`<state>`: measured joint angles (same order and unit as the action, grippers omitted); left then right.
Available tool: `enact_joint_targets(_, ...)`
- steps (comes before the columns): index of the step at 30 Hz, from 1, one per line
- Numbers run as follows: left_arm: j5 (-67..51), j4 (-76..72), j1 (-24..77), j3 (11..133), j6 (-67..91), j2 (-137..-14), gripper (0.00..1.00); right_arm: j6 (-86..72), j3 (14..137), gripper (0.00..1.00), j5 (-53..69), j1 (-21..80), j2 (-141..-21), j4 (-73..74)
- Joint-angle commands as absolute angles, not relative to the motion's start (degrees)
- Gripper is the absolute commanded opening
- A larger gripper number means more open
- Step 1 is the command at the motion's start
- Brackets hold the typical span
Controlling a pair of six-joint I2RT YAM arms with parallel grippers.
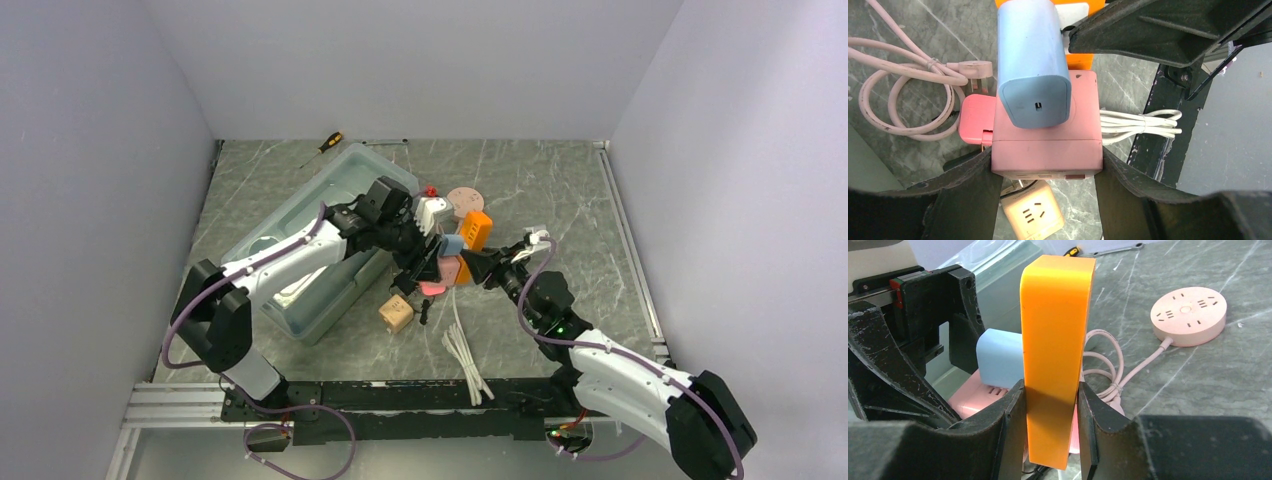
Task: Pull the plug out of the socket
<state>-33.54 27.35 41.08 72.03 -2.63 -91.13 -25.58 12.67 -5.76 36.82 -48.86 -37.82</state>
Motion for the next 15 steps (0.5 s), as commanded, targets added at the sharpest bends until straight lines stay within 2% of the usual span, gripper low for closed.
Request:
enact_joint_targets(1,-39.0,31.6,40.9,72.5,-7.2,-86.1,0.00,-24.3,12.7,0.00,-4.8,34.3,-47.7,-43.8)
enact_joint_targets(10,-17.4,30.0,40.9,71.9,2.9,-88.2,0.00,-24.2,14.7,0.00,-15.6,34.6,-47.2,-36.8)
enact_joint_targets(15,-15.5,28.7,41.0,71.2,6.3,-89.8,0.00,-23.2,16.5,0.00,-21.8,37.0,-49.0,-33.5)
